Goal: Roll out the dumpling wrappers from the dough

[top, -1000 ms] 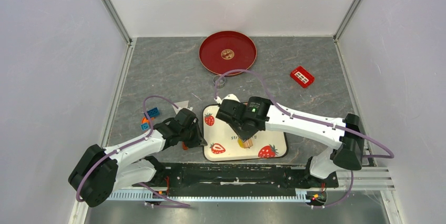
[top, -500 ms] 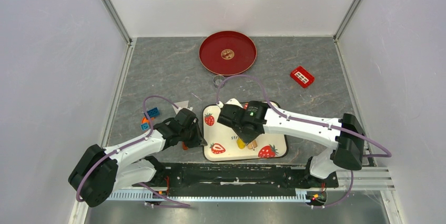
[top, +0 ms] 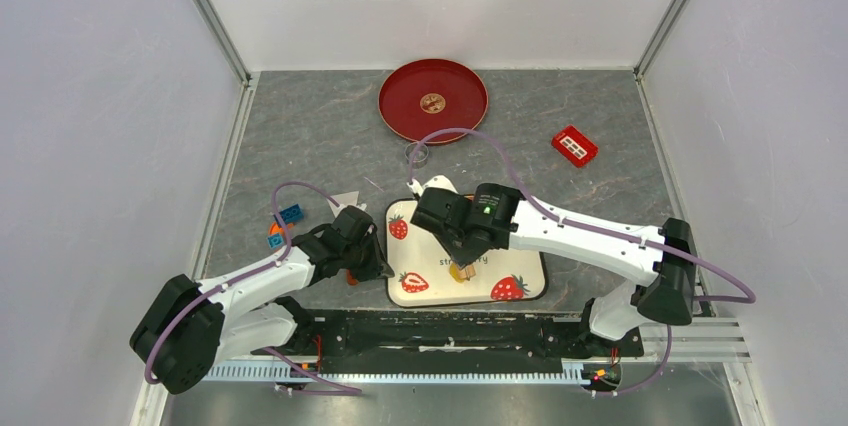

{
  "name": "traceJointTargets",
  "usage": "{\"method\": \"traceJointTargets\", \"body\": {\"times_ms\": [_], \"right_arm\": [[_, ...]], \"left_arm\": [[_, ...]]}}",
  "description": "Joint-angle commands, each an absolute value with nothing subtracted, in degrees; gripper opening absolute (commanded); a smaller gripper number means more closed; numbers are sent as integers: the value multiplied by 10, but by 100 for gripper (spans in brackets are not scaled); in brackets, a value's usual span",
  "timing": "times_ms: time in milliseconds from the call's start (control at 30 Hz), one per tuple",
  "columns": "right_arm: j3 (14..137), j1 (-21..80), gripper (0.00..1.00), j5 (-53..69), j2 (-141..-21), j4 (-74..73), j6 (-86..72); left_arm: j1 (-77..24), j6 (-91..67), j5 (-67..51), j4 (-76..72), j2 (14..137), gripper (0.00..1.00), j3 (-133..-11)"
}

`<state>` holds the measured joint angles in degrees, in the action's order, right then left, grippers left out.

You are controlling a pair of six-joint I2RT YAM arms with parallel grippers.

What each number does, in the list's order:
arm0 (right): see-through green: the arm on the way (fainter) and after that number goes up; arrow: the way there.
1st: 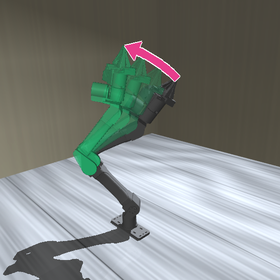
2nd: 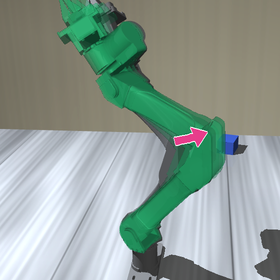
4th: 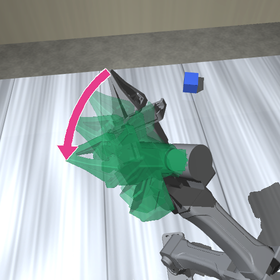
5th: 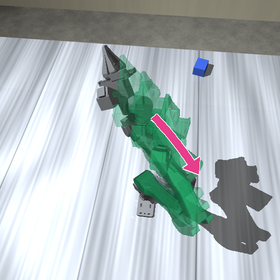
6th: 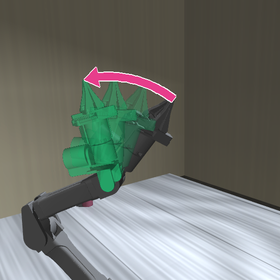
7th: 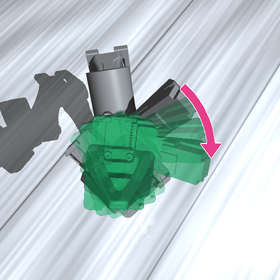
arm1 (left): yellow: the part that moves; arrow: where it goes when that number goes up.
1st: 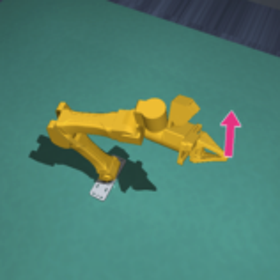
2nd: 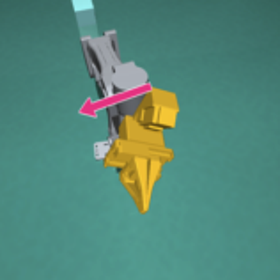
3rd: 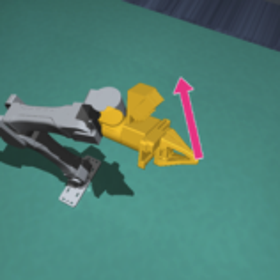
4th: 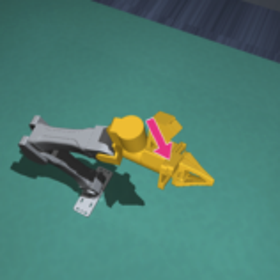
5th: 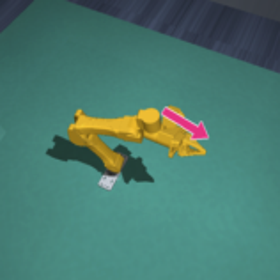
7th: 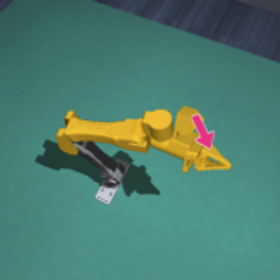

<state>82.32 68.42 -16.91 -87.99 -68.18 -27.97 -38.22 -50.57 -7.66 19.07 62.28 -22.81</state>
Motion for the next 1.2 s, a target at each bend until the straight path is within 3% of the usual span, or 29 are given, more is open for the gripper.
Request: {"method": "traceJointTargets", "body": {"times_ms": [0, 1167], "right_arm": [[830, 690, 0, -176, -870, -675, -289], [735, 716, 0, -120, -869, -579, -310]], "left_arm": [[-380, -511, -54, 187, 631, 2, -222], [-379, -510, -54, 186, 633, 2, -223]]}}
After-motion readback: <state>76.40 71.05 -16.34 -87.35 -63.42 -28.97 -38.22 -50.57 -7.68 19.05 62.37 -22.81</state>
